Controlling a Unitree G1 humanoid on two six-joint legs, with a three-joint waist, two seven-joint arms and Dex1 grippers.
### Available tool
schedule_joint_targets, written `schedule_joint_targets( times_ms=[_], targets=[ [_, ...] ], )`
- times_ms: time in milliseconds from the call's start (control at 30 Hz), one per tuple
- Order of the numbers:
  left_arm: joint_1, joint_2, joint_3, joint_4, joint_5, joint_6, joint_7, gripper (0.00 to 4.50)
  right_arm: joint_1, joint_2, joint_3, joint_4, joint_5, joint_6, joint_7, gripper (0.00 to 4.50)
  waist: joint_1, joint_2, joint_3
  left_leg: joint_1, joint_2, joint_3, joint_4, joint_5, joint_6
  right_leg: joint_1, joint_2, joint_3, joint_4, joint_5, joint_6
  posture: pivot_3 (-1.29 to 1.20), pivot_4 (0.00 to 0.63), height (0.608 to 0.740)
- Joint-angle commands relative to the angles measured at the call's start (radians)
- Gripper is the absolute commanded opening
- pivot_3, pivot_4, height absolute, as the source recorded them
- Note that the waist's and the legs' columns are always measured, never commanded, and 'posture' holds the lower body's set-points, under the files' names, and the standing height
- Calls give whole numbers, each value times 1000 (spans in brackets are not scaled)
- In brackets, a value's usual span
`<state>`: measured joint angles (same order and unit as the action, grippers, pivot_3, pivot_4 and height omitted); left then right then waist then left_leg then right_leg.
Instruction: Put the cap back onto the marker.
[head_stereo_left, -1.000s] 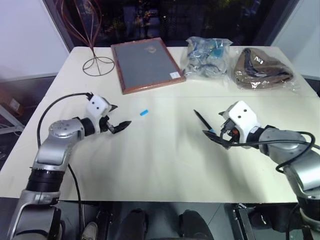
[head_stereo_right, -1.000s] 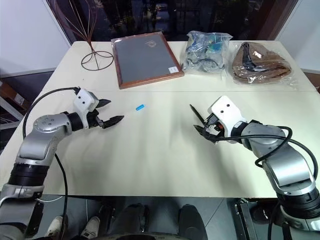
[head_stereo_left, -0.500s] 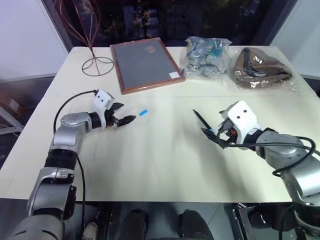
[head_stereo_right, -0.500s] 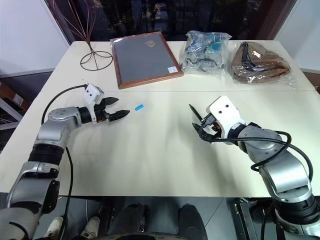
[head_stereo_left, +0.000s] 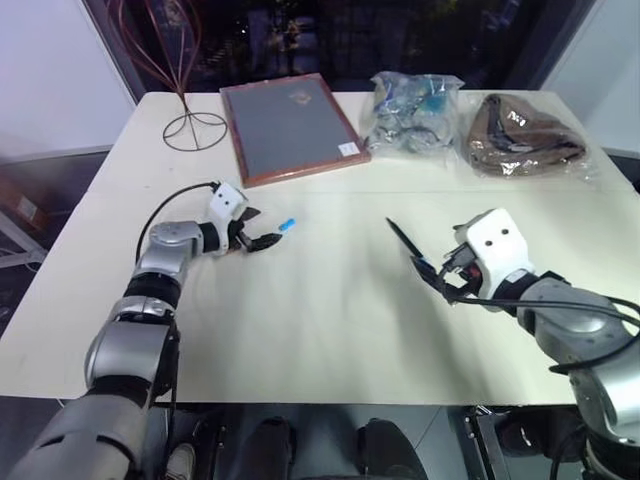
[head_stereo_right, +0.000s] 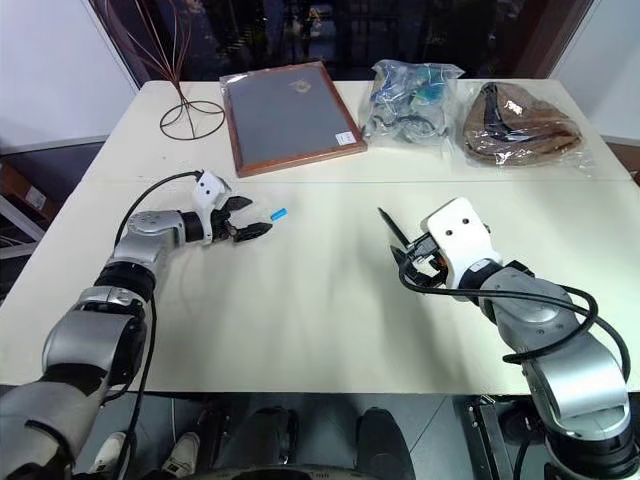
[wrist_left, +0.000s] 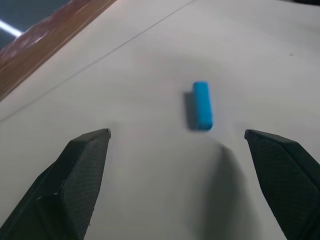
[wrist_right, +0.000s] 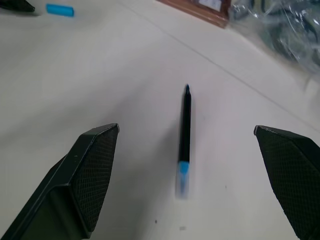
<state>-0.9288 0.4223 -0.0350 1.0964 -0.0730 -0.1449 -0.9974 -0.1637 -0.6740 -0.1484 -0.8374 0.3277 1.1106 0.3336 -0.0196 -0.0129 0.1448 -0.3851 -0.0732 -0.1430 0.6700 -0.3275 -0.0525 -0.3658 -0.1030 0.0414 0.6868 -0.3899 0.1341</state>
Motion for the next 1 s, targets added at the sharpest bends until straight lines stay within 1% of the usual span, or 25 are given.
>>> schedule_joint_targets(
  times_ms=[33,100,200,533,1000],
  targets=[
    [-39,-9,-1,23,23,-79,-6,4500,7,12,-32,-60,-6,11,-24,4489,-1,0,0,-2,0,0,1,0,0,-2,0,0,2,0,0,0,150,740],
    [-46,-14,0,44,34,-89,-5,4500,11,18,-33,-72,-6,20,-34,4489,-2,0,0,-7,0,0,8,0,0,-6,1,0,6,0,0,0,150,740],
    [-50,-22,3,66,45,-98,2,4500,14,23,-33,-81,-6,27,-41,4489,-2,0,0,-7,0,0,10,-1,2,-7,0,0,12,0,0,0,150,740],
    [-52,-24,1,105,82,-82,36,4500,5,40,-18,-84,-11,34,-74,4489,0,0,0,-7,0,0,12,-1,2,-7,0,0,13,0,0,0,150,740],
    [-110,-28,-5,168,144,-88,111,4500,20,81,8,-93,-30,24,-129,4489,-1,0,0,-7,-1,0,12,-1,2,-7,0,0,14,0,0,0,150,740]
  ],
)
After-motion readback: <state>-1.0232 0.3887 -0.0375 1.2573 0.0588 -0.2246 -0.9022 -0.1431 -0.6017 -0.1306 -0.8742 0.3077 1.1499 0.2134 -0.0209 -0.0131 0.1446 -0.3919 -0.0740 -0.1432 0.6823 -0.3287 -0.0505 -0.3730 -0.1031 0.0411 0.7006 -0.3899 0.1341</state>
